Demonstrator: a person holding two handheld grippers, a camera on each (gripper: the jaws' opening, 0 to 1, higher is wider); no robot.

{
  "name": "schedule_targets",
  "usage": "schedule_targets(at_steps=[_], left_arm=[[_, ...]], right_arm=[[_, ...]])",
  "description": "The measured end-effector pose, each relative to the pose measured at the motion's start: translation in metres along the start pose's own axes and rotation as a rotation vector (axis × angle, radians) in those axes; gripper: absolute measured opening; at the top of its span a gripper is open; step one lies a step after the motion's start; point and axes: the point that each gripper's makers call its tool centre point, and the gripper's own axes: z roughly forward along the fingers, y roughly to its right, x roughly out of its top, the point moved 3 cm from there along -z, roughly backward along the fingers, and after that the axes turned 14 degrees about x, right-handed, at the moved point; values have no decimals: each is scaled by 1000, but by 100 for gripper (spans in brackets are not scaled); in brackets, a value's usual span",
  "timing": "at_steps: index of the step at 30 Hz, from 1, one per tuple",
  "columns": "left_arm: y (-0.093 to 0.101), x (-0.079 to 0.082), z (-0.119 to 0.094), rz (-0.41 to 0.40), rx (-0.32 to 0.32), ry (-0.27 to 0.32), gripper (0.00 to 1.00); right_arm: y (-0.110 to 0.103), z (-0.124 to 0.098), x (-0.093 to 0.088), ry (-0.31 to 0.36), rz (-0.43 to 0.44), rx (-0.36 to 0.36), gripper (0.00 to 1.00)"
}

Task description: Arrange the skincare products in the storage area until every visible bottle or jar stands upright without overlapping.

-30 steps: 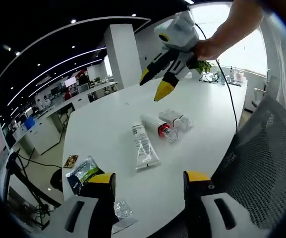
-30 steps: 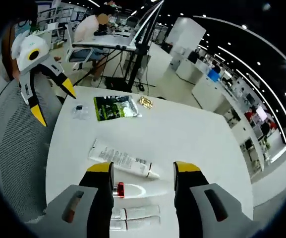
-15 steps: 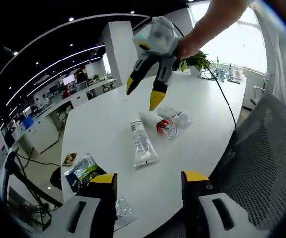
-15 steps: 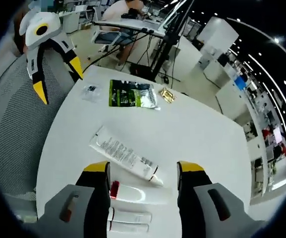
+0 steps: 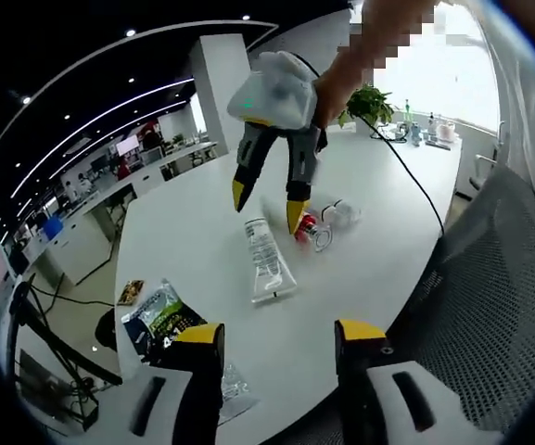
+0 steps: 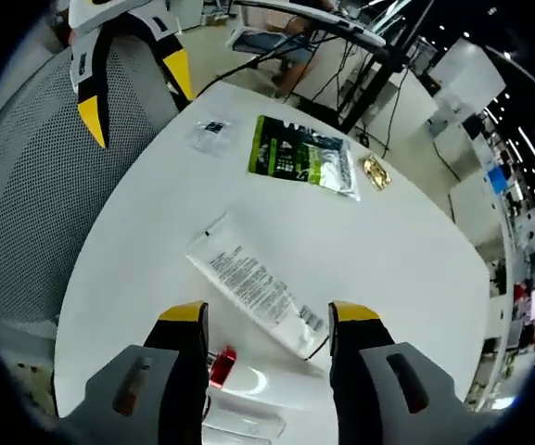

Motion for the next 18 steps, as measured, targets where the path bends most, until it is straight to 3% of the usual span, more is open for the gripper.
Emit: schedule_targets(at_steps=[14,18], left_arm=[[-4,-2,1,21,9,-10,38],[-4,-2,1,19,8,-8,38]], right_arm=[[2,41,-7,-170,-104,157,49],[7,51,-11,-241,-147,160,47]])
